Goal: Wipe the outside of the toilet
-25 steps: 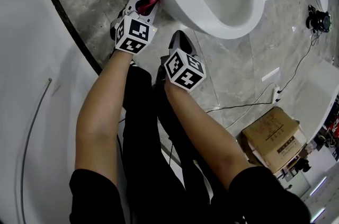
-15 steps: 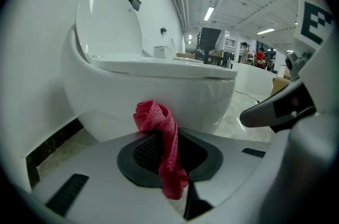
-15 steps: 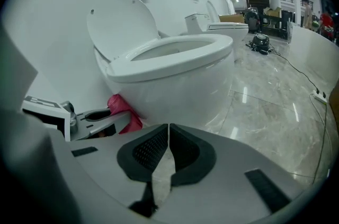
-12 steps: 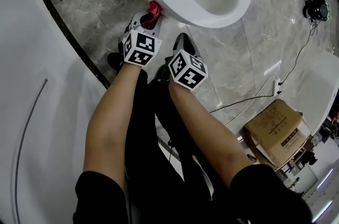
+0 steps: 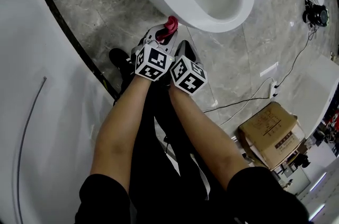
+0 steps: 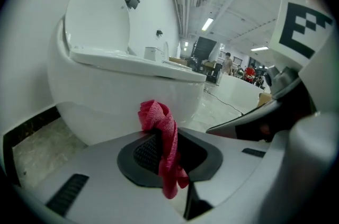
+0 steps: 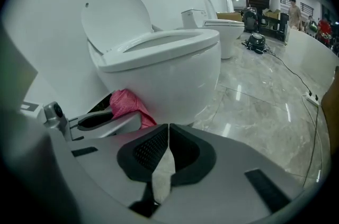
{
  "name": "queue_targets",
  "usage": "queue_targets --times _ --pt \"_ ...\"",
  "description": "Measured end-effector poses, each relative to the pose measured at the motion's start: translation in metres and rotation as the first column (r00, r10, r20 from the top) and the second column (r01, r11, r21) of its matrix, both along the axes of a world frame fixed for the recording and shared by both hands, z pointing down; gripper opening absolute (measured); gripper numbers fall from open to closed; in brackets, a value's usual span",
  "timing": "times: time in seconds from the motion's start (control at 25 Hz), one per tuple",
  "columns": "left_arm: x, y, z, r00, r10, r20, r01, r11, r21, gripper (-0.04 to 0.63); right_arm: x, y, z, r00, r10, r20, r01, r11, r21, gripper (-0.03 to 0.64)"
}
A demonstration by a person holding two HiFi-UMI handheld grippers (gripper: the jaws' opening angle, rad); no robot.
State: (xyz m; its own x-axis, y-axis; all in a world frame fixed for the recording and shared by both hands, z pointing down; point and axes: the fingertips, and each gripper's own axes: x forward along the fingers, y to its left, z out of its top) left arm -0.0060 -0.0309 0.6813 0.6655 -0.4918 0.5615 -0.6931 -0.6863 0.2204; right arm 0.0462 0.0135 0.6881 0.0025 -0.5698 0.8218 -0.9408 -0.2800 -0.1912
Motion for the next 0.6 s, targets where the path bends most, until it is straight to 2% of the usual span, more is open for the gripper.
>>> queue_targets --times 0.12,0.32,0.44,0.6 --pt "-0.038 -0.006 0.006 0.996 -0.089 -0.001 0.088 0.995 -0.038 0.064 -0.018 -0.006 -0.002 1.000 -0.027 0.009 0.027 1.000 -0.004 0.037" --pt "-0.140 -0.059 0.012 0.977 -0.208 0.041 0.209 0.977 -0.036 0.064 -0.078 -0.039 -0.003 0.994 -0.104 0.031 0.104 0.995 0.012 0.037" --pt "-0.200 -0.110 0.009 0.974 -0.217 0.063 0.217 0.976 -0.002 0.064 -0.133 -0.073 -0.003 0.990 -0.125 0.061 0.122 0.992 0.040 0.037" --pt "-0.252 -0.184 0.002 0.977 -0.179 0.111 0.172 0.983 0.069 0.064 -0.202 -0.131 -0.009 0.986 -0.127 0.111 0.116 0.988 0.099 0.037"
